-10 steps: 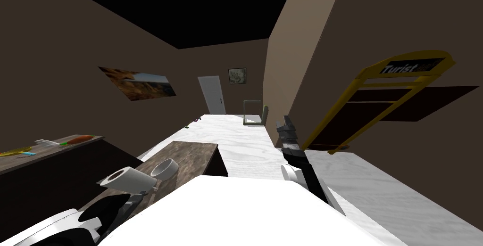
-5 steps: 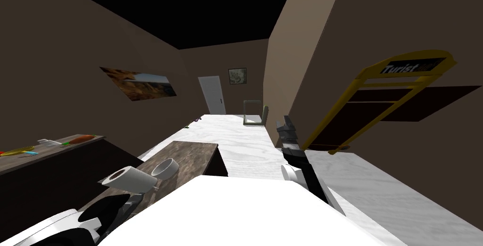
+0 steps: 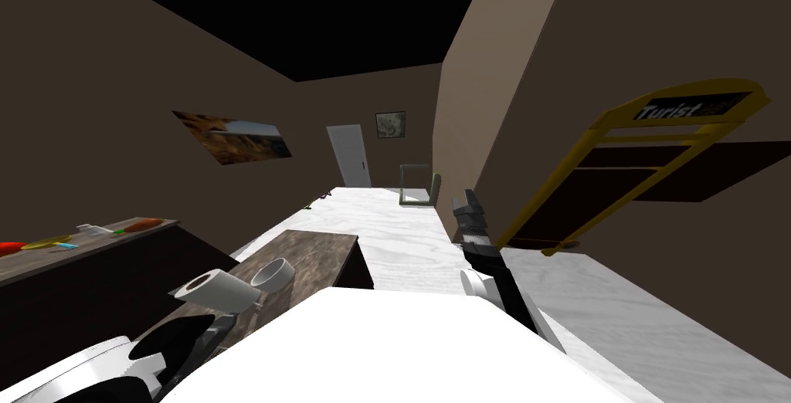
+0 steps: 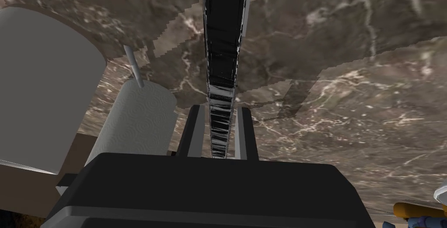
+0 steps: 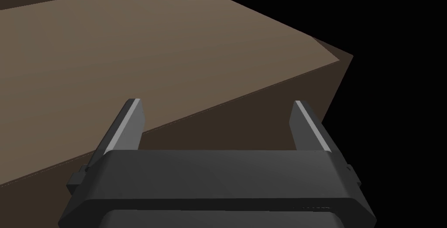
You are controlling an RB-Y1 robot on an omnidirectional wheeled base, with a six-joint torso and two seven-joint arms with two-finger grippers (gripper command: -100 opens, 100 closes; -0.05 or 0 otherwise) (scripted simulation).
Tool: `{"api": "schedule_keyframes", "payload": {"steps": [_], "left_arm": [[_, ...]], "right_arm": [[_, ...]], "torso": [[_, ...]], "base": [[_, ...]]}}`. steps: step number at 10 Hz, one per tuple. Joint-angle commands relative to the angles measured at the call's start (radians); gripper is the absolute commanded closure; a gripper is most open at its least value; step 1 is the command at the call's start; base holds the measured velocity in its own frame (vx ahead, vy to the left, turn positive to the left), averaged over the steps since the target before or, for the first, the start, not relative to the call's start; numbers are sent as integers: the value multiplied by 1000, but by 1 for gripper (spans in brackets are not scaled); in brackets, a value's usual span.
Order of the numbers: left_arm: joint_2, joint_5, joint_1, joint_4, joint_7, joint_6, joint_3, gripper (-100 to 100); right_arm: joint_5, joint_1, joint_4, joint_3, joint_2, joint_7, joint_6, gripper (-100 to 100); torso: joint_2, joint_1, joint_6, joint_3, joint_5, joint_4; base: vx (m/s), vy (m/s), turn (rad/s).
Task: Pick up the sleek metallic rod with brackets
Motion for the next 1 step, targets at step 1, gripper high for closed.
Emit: {"api": "schedule_keyframes", "payload": {"steps": [1], "left_arm": [[0,0,0,0,0,0,0,0]], "right_arm": [[0,0,0,0,0,0,0,0]], "torso": [[0,0,0,0,0,0]], "base": [[0,0,0]]}}
